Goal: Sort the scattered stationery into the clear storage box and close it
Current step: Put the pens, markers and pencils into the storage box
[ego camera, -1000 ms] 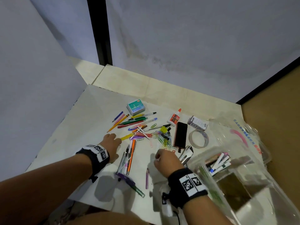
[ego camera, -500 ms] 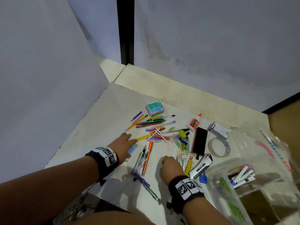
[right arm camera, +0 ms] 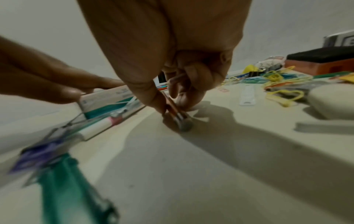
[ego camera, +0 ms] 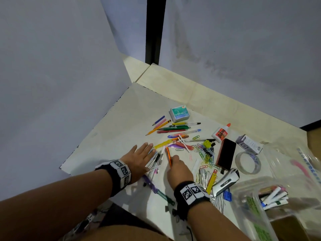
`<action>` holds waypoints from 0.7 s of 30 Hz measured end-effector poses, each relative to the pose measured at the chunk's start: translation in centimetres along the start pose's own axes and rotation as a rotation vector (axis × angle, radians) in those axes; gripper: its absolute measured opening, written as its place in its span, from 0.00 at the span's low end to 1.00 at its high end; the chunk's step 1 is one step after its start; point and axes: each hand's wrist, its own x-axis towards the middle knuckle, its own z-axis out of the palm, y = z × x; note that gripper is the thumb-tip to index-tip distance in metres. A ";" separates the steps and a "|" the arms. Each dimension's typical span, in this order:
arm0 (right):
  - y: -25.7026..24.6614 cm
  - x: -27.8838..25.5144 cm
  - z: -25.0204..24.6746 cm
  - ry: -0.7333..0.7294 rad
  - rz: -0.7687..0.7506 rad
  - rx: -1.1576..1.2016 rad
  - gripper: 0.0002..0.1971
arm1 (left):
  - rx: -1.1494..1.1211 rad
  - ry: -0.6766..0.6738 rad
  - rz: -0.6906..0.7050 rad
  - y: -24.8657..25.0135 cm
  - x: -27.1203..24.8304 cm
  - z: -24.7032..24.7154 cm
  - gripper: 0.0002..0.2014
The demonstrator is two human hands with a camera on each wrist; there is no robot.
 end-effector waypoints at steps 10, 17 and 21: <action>1.6 0.4 -2.0 -0.034 0.114 0.134 0.11 | 0.016 0.280 0.036 -0.8 -0.2 1.9 0.51; -0.7 0.3 0.0 -0.042 -0.158 0.044 0.13 | 0.028 0.180 -0.034 -0.7 0.0 1.5 0.52; 1.2 0.6 -0.1 -0.055 -0.086 0.055 0.16 | -0.003 0.161 -0.036 -0.7 -0.2 1.6 0.54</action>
